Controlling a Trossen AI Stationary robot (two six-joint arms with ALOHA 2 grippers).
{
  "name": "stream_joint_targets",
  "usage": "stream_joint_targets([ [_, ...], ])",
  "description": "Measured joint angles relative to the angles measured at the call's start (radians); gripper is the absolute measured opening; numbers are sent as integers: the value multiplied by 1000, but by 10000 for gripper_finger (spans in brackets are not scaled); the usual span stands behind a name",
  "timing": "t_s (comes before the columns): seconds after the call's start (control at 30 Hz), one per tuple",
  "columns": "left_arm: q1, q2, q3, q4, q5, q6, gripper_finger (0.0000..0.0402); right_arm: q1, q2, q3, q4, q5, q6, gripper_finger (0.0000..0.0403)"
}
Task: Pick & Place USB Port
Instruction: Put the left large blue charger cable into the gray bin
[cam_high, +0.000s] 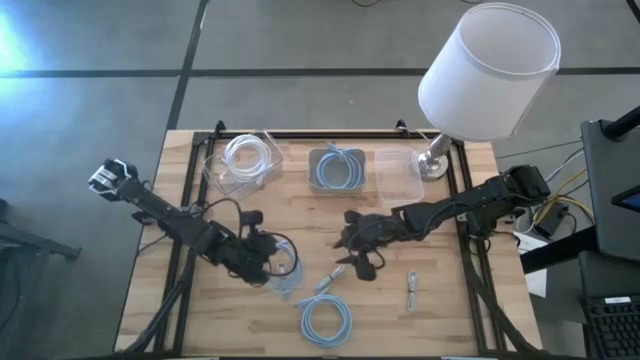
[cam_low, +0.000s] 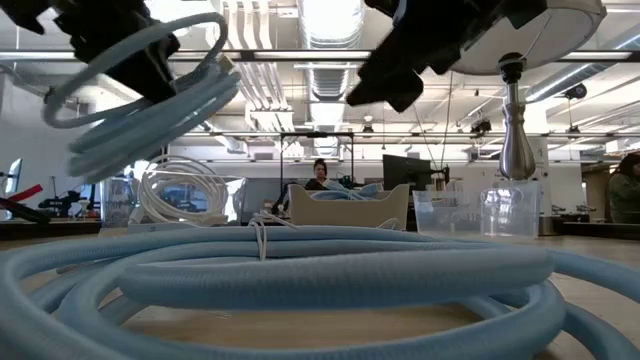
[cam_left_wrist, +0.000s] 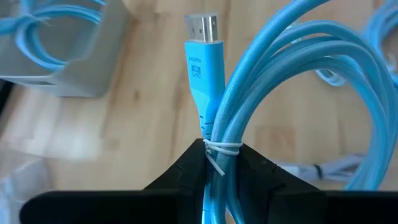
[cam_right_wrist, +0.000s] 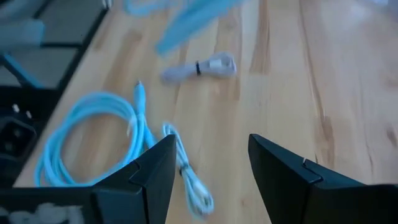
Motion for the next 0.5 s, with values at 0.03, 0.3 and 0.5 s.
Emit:
stream_joint_targets([
  [0.03,3,0,0,2,-15,1,67,0,0,0,26,0,0,199],
  [0.3,37,0,-5,58,-168,13,71,-4,0,0,246,90,66,199],
  [0.5,51,1,-7,129,-313,86,71,-26,0,0,308,226,135,199],
])
